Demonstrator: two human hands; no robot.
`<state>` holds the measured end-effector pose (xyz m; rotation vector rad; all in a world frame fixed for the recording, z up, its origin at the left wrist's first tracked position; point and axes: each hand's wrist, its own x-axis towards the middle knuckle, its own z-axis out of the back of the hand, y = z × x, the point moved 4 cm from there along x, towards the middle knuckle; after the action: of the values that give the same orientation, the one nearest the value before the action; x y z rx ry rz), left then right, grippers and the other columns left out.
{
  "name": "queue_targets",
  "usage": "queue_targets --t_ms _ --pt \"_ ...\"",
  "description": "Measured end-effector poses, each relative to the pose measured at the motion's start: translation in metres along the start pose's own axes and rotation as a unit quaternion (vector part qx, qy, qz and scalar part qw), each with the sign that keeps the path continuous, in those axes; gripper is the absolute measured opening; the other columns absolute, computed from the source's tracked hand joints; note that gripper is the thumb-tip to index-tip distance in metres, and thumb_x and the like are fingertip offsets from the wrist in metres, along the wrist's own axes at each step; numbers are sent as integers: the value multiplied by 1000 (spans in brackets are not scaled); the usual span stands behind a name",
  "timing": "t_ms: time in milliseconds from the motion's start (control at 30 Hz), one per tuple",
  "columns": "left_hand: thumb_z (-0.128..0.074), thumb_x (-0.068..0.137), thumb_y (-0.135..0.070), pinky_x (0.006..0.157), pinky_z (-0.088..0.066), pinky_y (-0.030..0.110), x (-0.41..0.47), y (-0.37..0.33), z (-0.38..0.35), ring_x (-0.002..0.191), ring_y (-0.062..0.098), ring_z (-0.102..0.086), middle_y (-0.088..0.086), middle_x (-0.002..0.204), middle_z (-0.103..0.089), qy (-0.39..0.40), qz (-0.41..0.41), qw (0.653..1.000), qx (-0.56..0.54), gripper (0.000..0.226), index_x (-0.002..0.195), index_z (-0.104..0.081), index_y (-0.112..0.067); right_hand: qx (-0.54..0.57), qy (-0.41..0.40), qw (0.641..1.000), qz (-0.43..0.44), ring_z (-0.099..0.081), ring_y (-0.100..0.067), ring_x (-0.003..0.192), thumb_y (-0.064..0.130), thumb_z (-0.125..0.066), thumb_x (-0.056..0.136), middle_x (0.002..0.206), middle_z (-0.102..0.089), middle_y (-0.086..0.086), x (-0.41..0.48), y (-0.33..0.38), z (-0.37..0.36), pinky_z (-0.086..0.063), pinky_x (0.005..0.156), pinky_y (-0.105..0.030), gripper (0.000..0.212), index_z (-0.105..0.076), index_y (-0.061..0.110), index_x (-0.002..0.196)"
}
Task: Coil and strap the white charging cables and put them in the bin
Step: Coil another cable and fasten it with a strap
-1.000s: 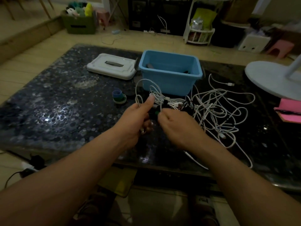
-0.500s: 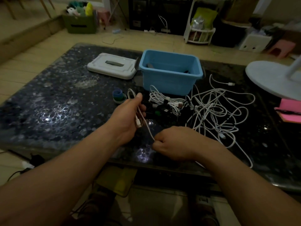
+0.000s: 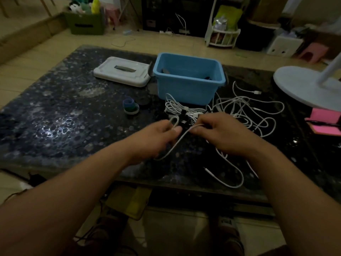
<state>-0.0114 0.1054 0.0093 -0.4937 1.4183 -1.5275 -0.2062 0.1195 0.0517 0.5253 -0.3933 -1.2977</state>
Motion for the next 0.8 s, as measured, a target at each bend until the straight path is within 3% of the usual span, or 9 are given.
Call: queue_targets --t_ms 100,167,300,433,533,633,733,800 --pt "-41 112 -41 45 -30 18 -10 -8 -21 51 9 -38 6 81 -75 63 -4 998 -29 44 117 -57 1 -22 11 1000 -18 -62 3 77 32 -65 98 81 -69 15 4 1 0 -44 67 -22 15 -75 27 89" --pt "-36 112 -45 46 -31 20 -14 -10 -24 55 13 -38 12 85 -75 91 -10 995 -34 49 121 -61 -3 -30 37 998 -39 -62 0 78 31 -61 97 84 -68 14 5 -1 -2 -44 67 -28 16 -73 28 87" --pt "-35 112 -44 52 -36 21 -15 -4 -28 56 8 -41 -3 67 -53 110 -15 994 18 49 110 -65 -6 36 71 996 -42 -59 0 71 32 -62 100 82 -66 11 6 -4 -2 -42 67 -29 18 -69 25 85" --pt "-36 113 -40 67 -43 21 -14 2 -34 68 6 -45 -11 74 -50 117 -39 991 49 36 88 -54 -21 78 49 996 -14 -56 -2 67 36 -62 105 75 -64 11 6 -3 -1 -46 67 -29 25 -70 23 85" --pt "-38 113 -40 58 -42 27 -10 4 -32 64 14 -40 -4 72 -40 113 -21 993 -6 31 91 -45 -19 87 0 996 2 -57 3 66 37 -66 103 76 -66 11 8 -2 0 -44 64 -20 20 -72 26 88" --pt "-42 112 -43 49 -28 25 -6 0 -25 53 9 -31 -7 65 -36 65 -10 997 -42 30 92 -45 -21 91 -65 994 -6 -60 4 66 41 -73 97 76 -70 10 8 -4 6 -44 59 -11 18 -72 26 88" --pt "-44 111 -39 41 -20 23 1 -5 0 45 11 -26 -4 60 -32 -60 1 987 -148 35 79 -46 -24 77 -101 991 -38 -61 -3 66 44 -68 99 77 -70 5 6 -14 16 -47 61 -20 24 -72 23 87" --pt "-43 111 -40 44 -13 24 5 -2 12 46 12 -22 -2 61 -28 -111 16 969 -218 38 76 -41 -26 89 -136 985 -53 -62 -3 68 39 -64 102 78 -70 6 6 -17 16 -45 63 -22 23 -74 22 90"
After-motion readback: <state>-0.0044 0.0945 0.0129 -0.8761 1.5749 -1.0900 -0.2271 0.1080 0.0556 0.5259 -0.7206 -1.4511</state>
